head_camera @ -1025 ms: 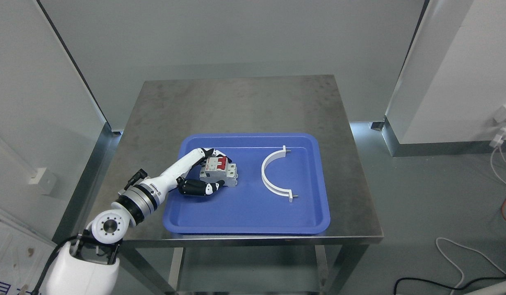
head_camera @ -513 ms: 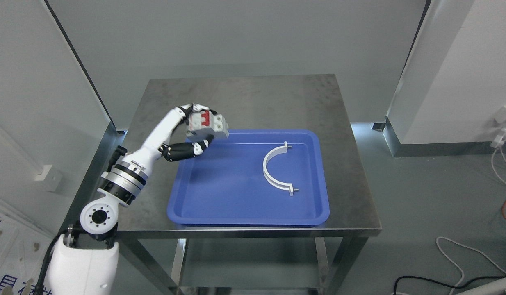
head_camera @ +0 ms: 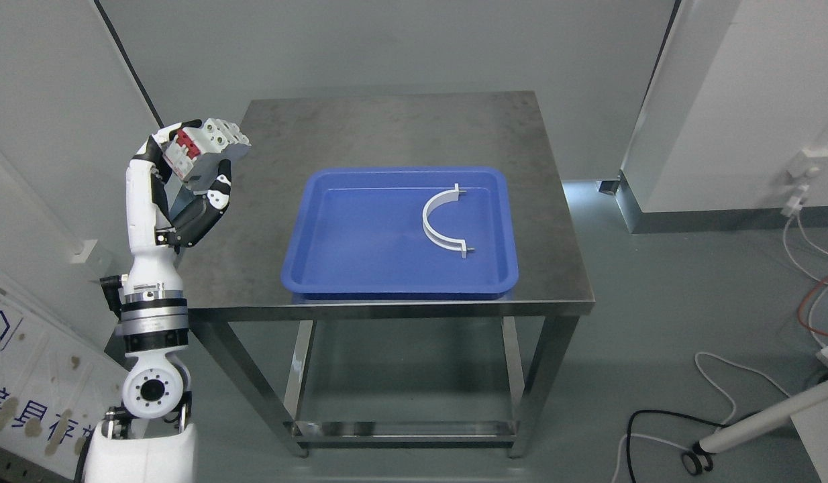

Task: Place circuit breaker on shelf
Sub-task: 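Hold the breaker raised in the left hand while turning toward the bin shelf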

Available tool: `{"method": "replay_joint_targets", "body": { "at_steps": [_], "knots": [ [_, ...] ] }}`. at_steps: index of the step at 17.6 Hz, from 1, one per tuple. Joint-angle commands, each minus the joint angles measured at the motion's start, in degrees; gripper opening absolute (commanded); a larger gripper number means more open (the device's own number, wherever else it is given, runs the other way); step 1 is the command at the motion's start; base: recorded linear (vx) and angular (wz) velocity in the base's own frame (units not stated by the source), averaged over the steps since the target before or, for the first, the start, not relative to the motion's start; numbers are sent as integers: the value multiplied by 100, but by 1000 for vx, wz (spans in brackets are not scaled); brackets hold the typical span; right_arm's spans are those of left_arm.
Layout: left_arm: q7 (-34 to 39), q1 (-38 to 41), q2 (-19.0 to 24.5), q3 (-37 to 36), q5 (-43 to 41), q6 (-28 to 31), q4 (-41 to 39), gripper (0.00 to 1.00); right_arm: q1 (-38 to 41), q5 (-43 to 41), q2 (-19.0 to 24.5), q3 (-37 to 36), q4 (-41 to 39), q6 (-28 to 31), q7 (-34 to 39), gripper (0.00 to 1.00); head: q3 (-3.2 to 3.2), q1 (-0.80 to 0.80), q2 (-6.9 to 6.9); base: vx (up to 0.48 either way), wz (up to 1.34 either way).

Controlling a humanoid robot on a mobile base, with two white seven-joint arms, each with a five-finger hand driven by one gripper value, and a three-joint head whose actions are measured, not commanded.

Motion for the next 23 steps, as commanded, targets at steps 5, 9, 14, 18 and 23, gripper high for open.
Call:
{"method": "replay_joint_targets", "body": {
  "at_steps": [5,9,14,18,23],
  "knots": [
    [-131,280,-195,546,140,2,-267,16,-1,1,-100,114,0,-198,14,100,0,0,0,-315,-73],
    [-122,280,-195,598,140,2,-284,16,-1,1,-100,114,0,-198,14,100,0,0,0,-391,25],
    [-122,280,-195,598,140,2,-337,16,-1,1,-100,114,0,-207,23,100,0,0,0,-429,8],
    [-123,280,-195,598,140,-7,-337,16,-1,1,-100,114,0,-198,23,100,0,0,0,-401,76],
    [-114,280,-195,590,140,-24,-337,16,-1,1,-100,114,0,-198,14,100,0,0,0,-367,93]
  ]
}}
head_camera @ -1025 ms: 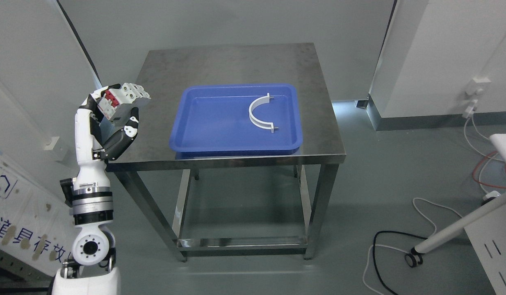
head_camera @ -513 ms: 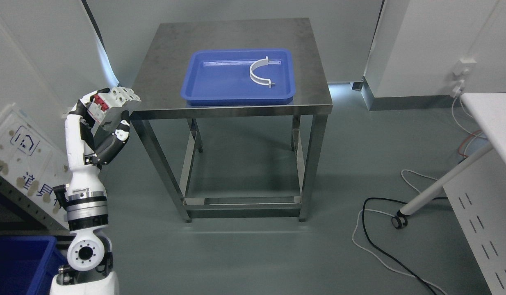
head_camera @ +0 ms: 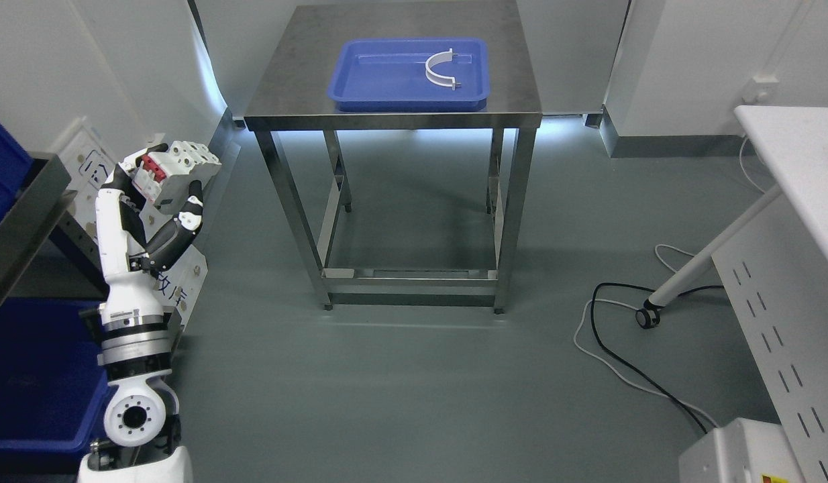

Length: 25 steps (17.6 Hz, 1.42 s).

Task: Place circuit breaker on shelf
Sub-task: 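Hold the breaker raised in the left hand while turning toward the bin shelf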

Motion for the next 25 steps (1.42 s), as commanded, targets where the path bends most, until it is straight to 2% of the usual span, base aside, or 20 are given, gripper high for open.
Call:
{"method": "replay_joint_targets", "body": {
  "at_steps": [1,9,14,22,23,25],
  "knots": [
    [12,3,68,62,1,-37,-54,16,-1,1,-100,114,0,-198,-6,100,0,0,0,-342,88],
    [3,-15,68,1,1,-46,-54,16,-1,1,-100,114,0,-207,-6,100,0,0,0,-271,20],
    [3,-383,68,-157,10,15,-54,16,-1,-8,-100,114,0,-198,2,100,0,0,0,-205,24],
    [12,-734,68,-131,19,130,-54,16,-1,1,-100,114,0,-198,-6,100,0,0,0,-14,471],
    [3,-1040,68,-131,19,164,-54,16,-1,1,-100,114,0,-198,-6,100,0,0,0,72,661],
    [3,-1516,68,-140,19,785,-54,16,-1,1,-100,114,0,-198,-6,100,0,0,0,89,718]
  ]
}}
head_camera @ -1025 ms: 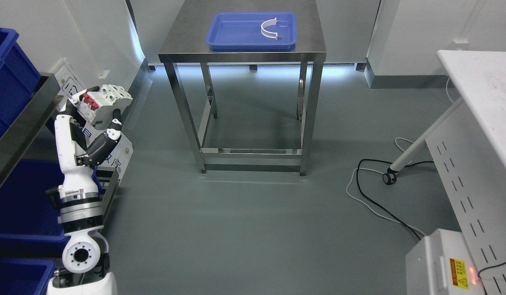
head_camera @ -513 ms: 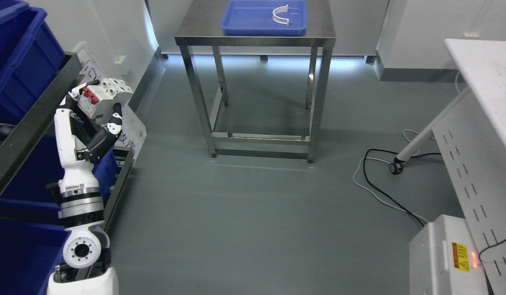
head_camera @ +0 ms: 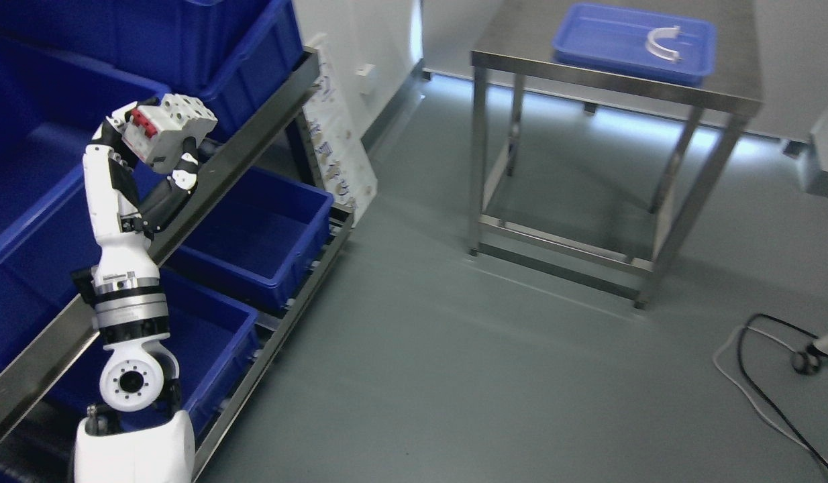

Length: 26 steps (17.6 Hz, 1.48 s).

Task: Place circuit breaker on shelf
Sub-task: 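Hold the breaker raised in the left hand while turning toward the bin shelf, then lower the left hand with the breaker into the upper blue bin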

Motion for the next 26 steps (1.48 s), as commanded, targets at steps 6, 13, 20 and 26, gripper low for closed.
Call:
{"method": "replay_joint_targets", "body": {
  "at_steps": [6,13,20,26],
  "knots": [
    [11,-1486,97,-57,-3,2127,-10,17,2,1,-100,114,0,-199,6,100,0,0,0,137,795],
    [-15,-1548,295,-66,-3,2348,-1,17,2,1,-100,114,0,-208,6,100,0,0,0,124,636],
    [-655,-1653,638,-145,-90,2586,576,17,2,1,-100,114,0,-199,6,100,0,0,-2,87,656],
    [-1279,-2566,1551,-1170,-495,2577,2623,18,2,1,-100,114,0,-199,-3,100,0,0,-2,64,380]
  ]
}}
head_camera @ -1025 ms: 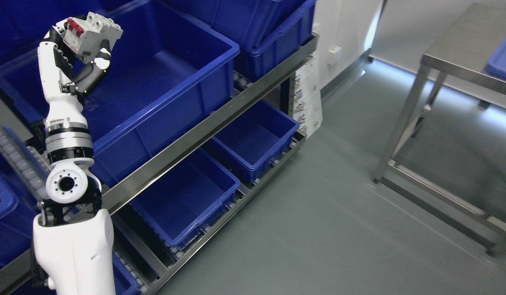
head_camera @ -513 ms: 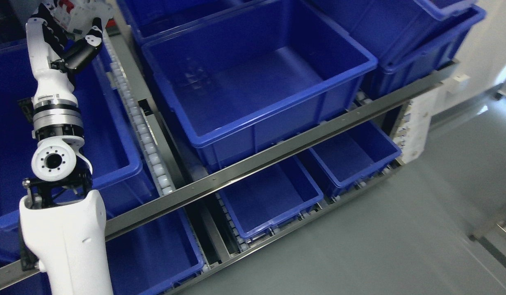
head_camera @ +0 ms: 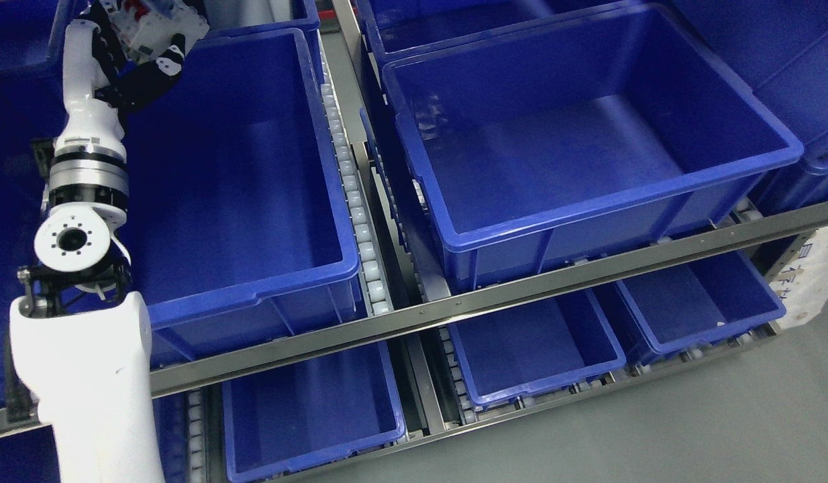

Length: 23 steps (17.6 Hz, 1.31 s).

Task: Place circuit breaker on shelf
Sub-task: 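Lower the left hand with the breaker into the upper blue bin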

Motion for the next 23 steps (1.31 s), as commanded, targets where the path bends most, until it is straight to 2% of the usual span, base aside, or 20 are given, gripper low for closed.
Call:
{"method": "replay_joint_targets", "body": {
  "at_steps": [1,3,5,9,11,13,15,19,23],
  "knots": [
    [-564,-793,1103,-1167,-291,-10,2251,18,1,1,-100,114,0,-198,-27,100,0,0,0,39,208],
    [-1082,-1145,1219,-1634,-764,-1,2902,19,1,1,-100,114,0,-198,-35,100,0,0,0,16,134],
    [-1434,-1155,1254,-1846,-1256,-18,3482,19,1,1,-100,114,0,-198,-26,100,0,0,0,11,37],
    [-1480,-1286,1281,-2197,-1364,-62,4273,20,1,1,-100,114,0,-198,-35,100,0,0,0,1,12],
    [-1480,-1812,1106,-2688,-1364,-202,5185,21,1,1,-100,114,-8,-206,-35,100,0,0,0,-1,22],
    [-1445,-2286,624,-2874,-1372,-658,6247,21,1,1,-100,114,0,-198,-27,100,0,0,0,2,39],
    [-1409,-2481,368,-3015,-1512,-905,6979,21,1,1,-100,114,0,-198,-27,100,0,0,0,-6,-12],
    [-1348,-2482,340,-3033,-1636,-1038,7158,22,1,1,-100,114,0,-198,-35,100,0,0,-2,-78,-41],
    [-1146,-2491,367,-3024,-1636,-1038,7158,35,1,1,-100,114,0,-198,-27,100,0,0,-3,-108,177]
  ]
}}
